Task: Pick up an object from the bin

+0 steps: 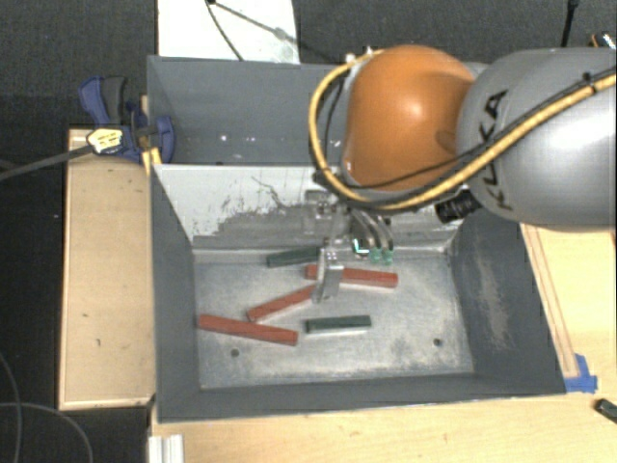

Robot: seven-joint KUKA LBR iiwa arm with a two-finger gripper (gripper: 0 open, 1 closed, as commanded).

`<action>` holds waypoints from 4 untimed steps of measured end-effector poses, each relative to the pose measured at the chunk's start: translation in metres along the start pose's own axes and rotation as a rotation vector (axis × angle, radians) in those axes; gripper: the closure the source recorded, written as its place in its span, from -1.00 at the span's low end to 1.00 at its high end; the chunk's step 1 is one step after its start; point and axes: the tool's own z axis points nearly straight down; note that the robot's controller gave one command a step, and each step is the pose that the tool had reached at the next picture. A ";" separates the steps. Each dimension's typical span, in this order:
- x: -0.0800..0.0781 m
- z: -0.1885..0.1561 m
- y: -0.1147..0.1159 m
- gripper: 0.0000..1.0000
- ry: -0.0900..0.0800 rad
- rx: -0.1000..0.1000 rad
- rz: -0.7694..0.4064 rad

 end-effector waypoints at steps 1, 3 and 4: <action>0.000 0.168 0.012 -1.00 0.000 0.001 -0.251; -0.035 0.174 -0.010 1.00 -0.007 0.000 -0.387; -0.040 0.029 0.011 1.00 -0.015 0.002 -0.737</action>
Offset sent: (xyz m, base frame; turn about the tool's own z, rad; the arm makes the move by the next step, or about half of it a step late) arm 0.0008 0.0119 -0.1651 -0.2514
